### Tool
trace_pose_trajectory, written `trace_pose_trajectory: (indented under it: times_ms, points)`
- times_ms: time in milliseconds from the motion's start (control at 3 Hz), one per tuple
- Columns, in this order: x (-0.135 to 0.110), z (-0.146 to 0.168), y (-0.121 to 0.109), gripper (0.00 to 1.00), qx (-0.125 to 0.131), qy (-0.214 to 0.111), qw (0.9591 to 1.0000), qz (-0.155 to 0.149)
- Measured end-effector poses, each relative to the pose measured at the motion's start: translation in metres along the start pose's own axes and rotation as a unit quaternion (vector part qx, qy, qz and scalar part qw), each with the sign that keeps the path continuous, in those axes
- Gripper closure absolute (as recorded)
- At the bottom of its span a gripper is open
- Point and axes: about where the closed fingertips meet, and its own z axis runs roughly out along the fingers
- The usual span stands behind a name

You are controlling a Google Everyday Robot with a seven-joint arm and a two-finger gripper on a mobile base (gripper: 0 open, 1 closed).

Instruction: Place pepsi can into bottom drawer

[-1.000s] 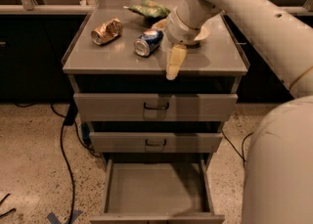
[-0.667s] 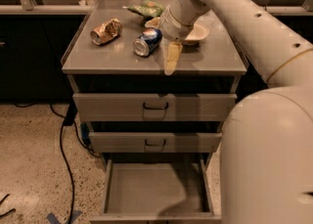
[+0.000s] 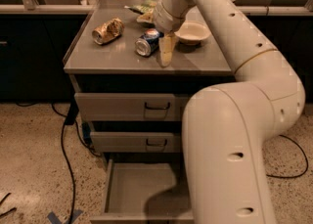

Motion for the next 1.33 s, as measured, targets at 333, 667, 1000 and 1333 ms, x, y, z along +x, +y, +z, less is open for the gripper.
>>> trace_pose_trajectory:
  times_ms: [333, 667, 1000, 1333]
  points:
    - [-0.002, 0.002, -0.017, 0.00, -0.002, -0.004, 0.9997, -0.025]
    - [-0.006, 0.012, -0.036, 0.00, 0.014, -0.012, 0.9989, -0.044]
    - [-0.005, 0.020, -0.038, 0.00, 0.014, -0.010, 0.9992, -0.036]
    - [-0.005, 0.020, -0.038, 0.00, 0.014, -0.010, 0.9992, -0.036]
